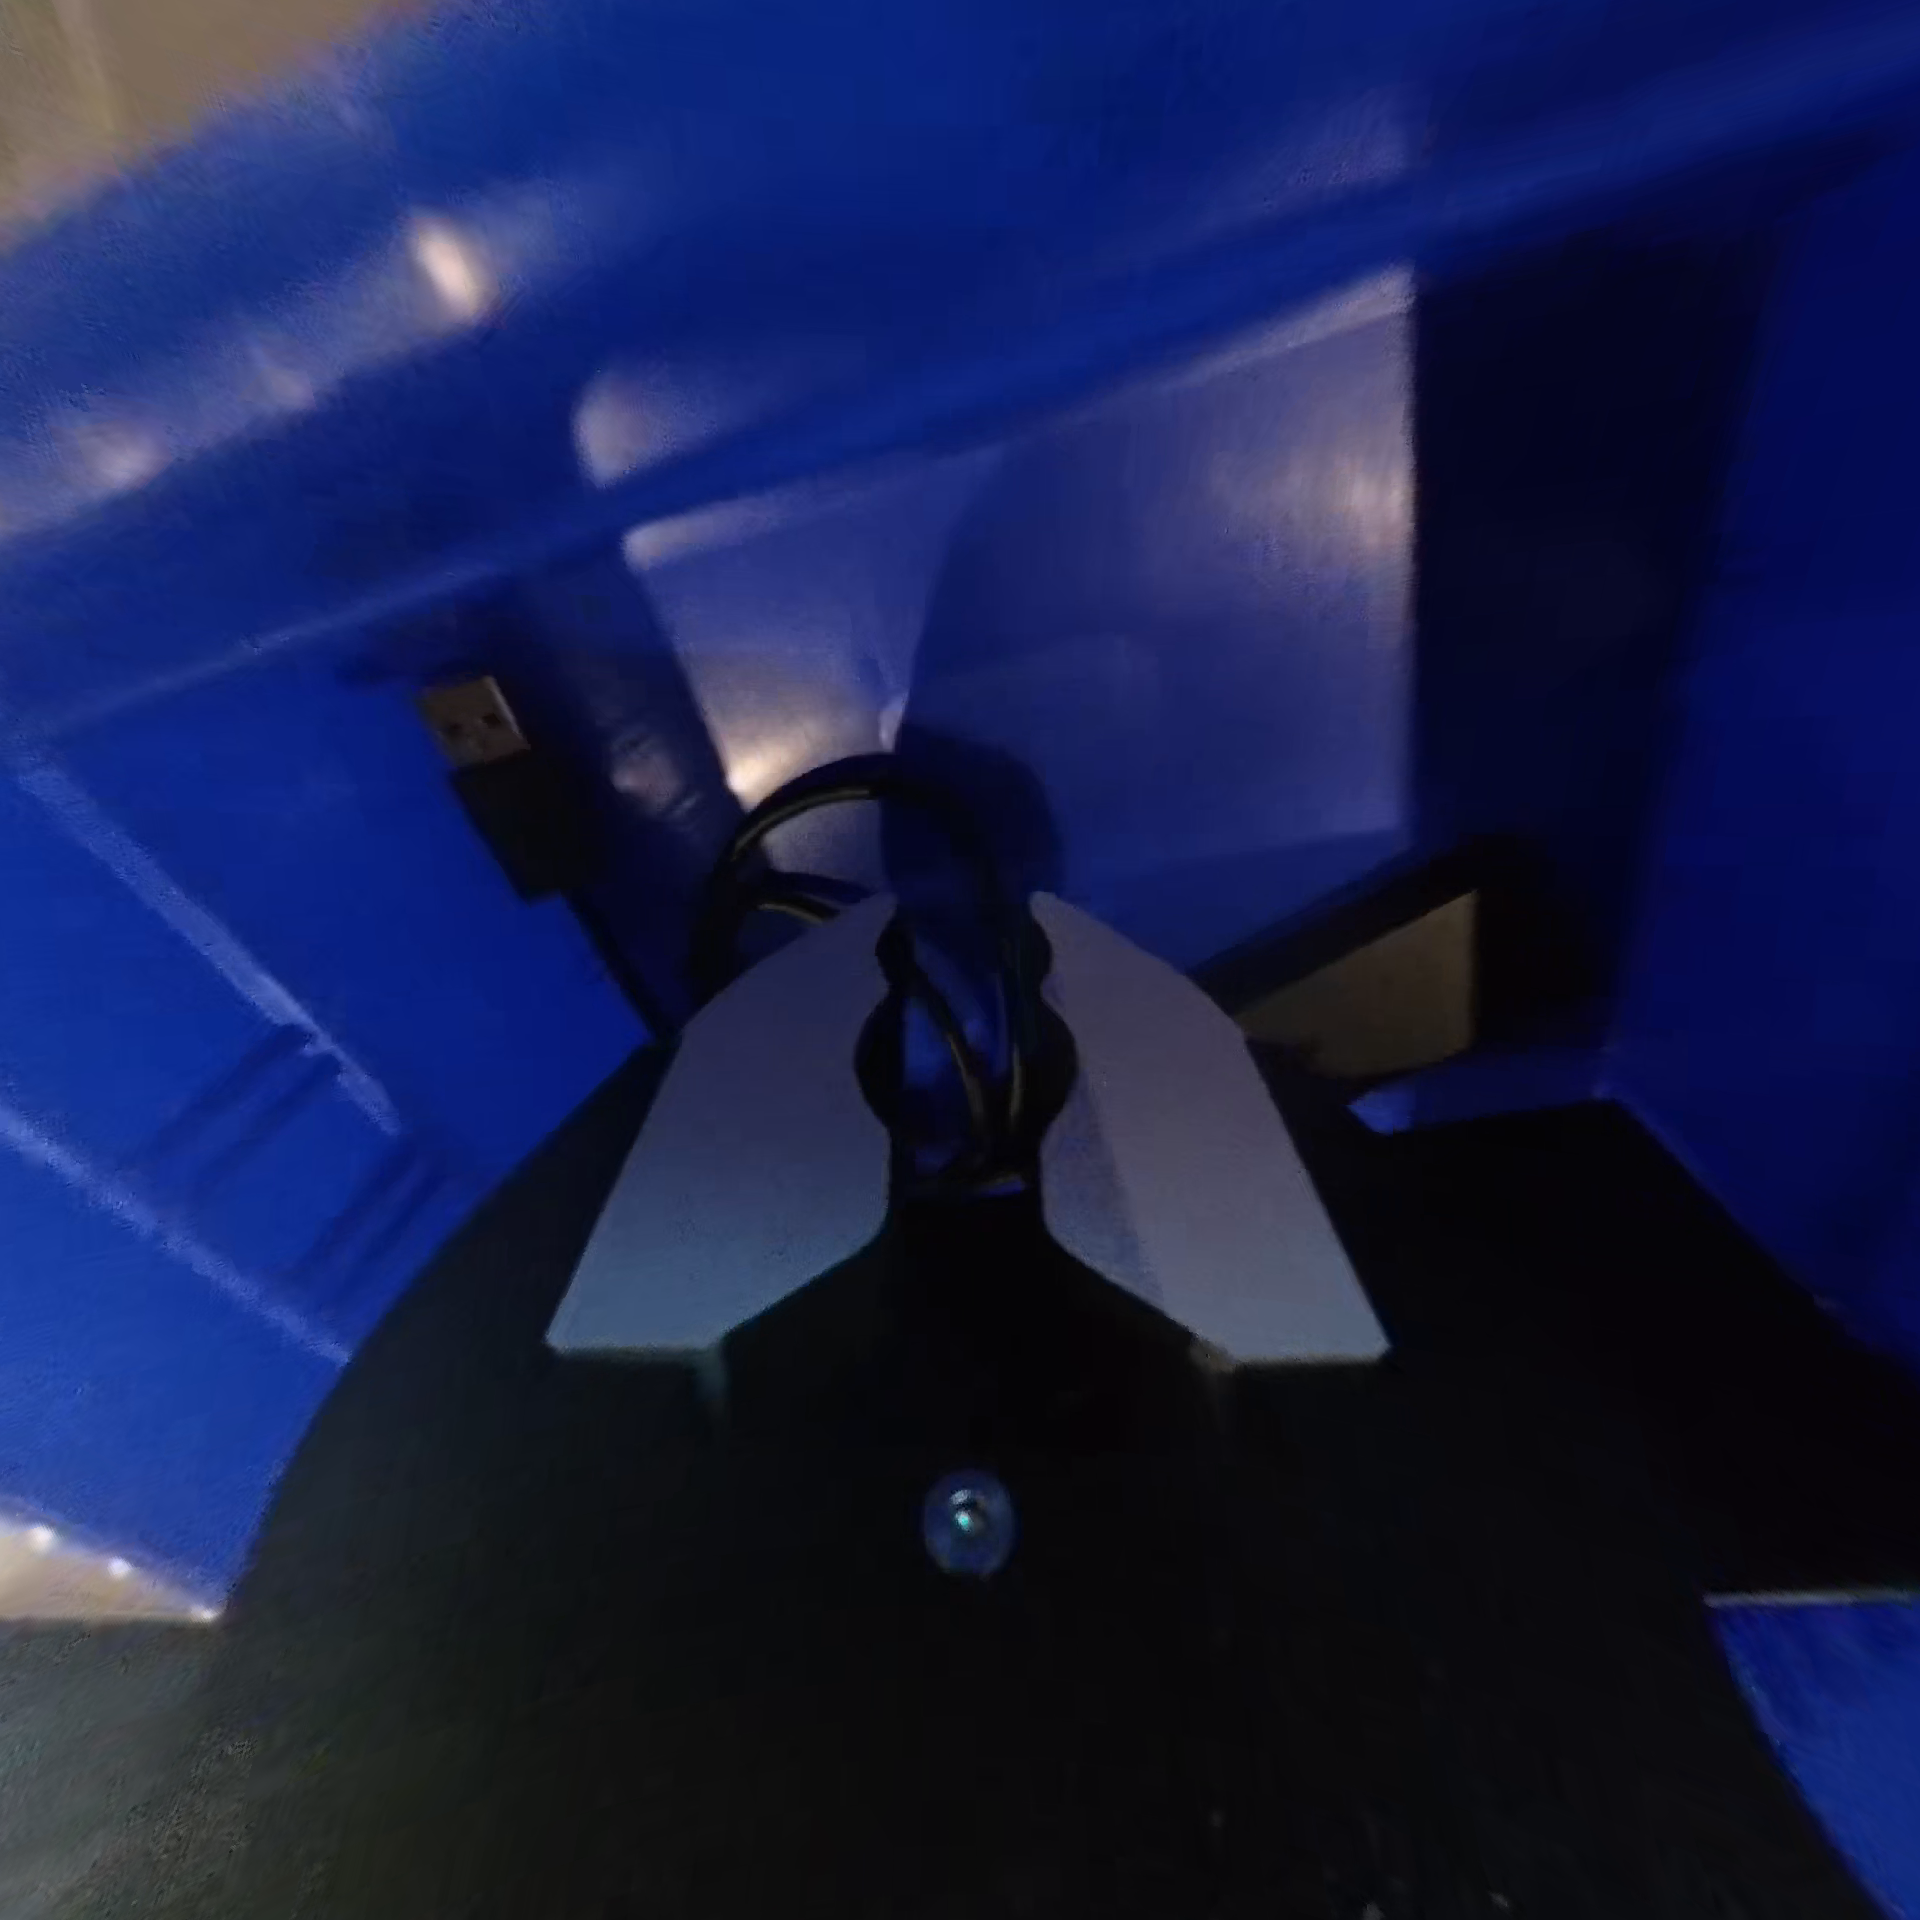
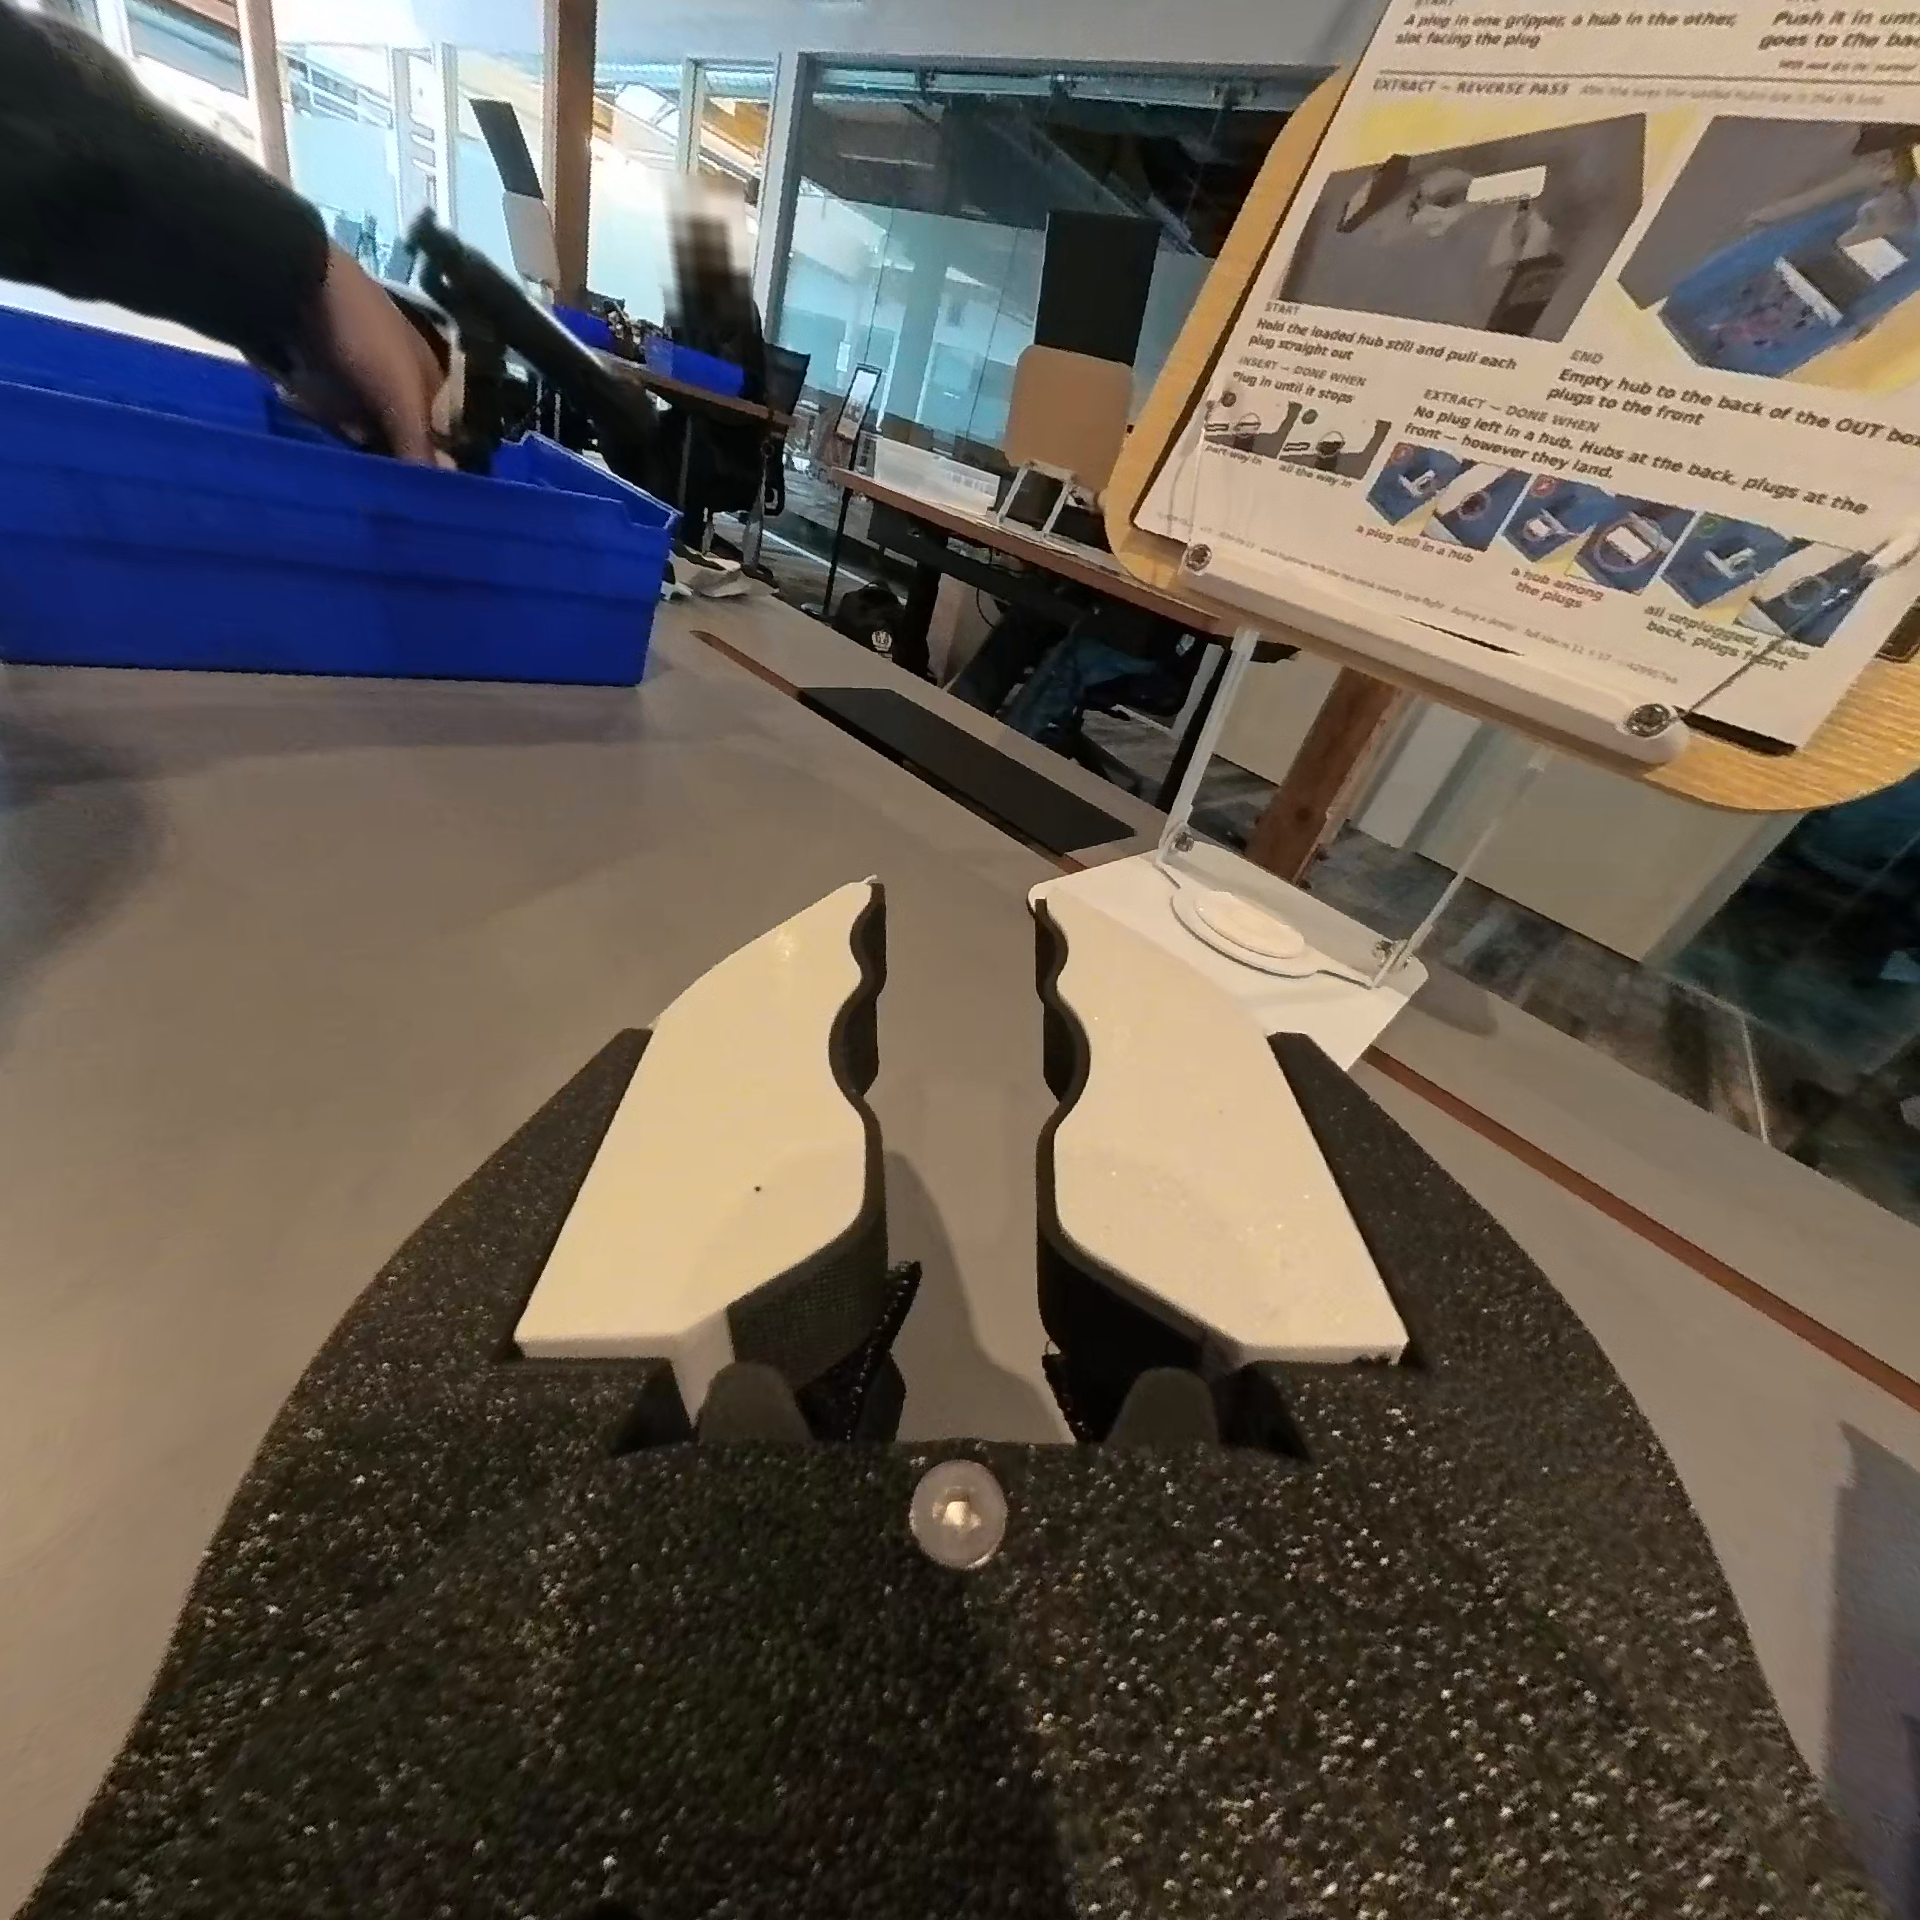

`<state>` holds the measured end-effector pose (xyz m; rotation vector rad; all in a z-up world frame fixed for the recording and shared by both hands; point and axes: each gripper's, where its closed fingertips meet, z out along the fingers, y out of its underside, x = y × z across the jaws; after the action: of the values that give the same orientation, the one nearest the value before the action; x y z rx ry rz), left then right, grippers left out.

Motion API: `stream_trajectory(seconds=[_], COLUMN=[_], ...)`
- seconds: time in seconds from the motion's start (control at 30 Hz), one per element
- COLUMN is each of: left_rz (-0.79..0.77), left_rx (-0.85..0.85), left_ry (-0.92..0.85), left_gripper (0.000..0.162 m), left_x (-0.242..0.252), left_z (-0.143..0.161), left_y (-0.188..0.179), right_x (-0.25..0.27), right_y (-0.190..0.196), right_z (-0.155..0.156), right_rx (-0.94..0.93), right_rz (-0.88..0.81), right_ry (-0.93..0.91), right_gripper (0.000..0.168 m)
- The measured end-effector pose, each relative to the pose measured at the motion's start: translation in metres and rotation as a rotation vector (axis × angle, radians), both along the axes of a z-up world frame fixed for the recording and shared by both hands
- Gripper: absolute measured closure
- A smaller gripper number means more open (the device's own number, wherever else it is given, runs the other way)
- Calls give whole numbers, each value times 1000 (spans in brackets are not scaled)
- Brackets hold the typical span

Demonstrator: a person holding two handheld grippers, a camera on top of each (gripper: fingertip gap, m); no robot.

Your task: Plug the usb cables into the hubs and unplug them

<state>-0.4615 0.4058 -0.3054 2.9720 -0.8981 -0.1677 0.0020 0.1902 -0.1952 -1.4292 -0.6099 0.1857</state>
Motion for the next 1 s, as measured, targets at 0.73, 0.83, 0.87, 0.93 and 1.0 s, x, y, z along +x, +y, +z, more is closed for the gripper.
stream_trajectory(seconds=[0.73,0.83,0.87,0.93,1.0], left_rz=[-180,-238,-259,-293,-309], left_rx=[425,512,541,603,647], left_ry=[45,88,101,118,107], left_gripper=[159,158,159,159,159], left_x=[-6,2,6,15,26], left_z=[153,179,188,208,229], left_y=[-22,-23,-24,-25,-29], right_x=[4,5,5,4,4], right_y=[-4,-5,-5,-5,-5], right_z=[10,11,12,11,11], right_rx=[46,62,69,72,73], right_rz=[-15,-23,-27,-26,-28], right_ry=[14,-2,-9,-19,-27], right_gripper=[148,149,149,150,150])
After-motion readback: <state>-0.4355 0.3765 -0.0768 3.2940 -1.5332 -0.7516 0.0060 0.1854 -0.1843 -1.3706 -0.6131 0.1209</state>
